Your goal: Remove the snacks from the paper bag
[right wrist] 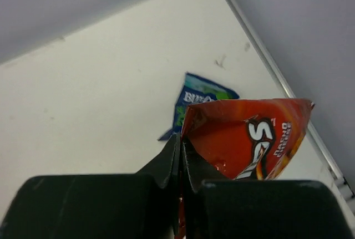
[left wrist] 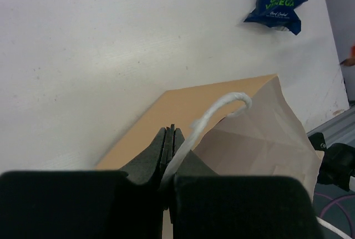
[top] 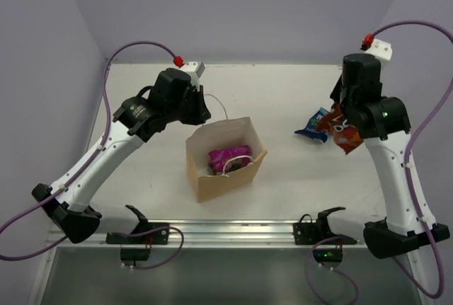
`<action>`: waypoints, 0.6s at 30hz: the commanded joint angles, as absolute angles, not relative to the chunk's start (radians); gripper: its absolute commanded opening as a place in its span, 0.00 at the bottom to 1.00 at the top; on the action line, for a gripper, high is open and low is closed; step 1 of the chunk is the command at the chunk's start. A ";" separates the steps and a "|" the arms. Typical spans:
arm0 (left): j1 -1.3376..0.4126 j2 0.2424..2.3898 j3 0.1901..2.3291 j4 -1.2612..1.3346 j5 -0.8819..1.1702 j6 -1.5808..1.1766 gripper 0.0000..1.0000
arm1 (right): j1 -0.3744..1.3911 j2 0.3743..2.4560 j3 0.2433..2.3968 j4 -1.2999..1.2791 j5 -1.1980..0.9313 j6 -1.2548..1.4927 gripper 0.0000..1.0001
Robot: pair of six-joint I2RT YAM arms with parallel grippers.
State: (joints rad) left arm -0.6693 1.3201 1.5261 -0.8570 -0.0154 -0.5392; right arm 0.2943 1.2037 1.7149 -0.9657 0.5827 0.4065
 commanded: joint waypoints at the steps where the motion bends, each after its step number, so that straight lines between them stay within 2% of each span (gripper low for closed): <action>1: -0.667 1.290 1.597 -0.818 -0.035 -0.542 0.00 | 0.215 1.230 1.538 -1.038 0.520 0.538 0.00; 6: -0.667 1.278 1.562 -0.762 0.052 -0.538 0.00 | 0.170 1.319 1.385 -1.034 0.476 0.561 0.00; 12: -0.666 1.262 1.593 -0.756 0.017 -0.528 0.00 | 0.158 1.451 1.413 -1.032 0.434 0.555 0.00; 14: -0.666 1.295 1.637 -0.791 0.006 -0.508 0.00 | 0.156 1.488 1.440 -1.035 0.430 0.551 0.03; 18: -0.664 1.330 1.730 -0.821 -0.052 -0.482 0.00 | 0.152 1.523 1.535 -1.043 0.428 0.532 0.17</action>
State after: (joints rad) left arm -0.6689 1.3319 1.6157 -0.8639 -0.0067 -0.5198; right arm 0.1585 1.5227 1.4410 -1.0435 0.4324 0.5323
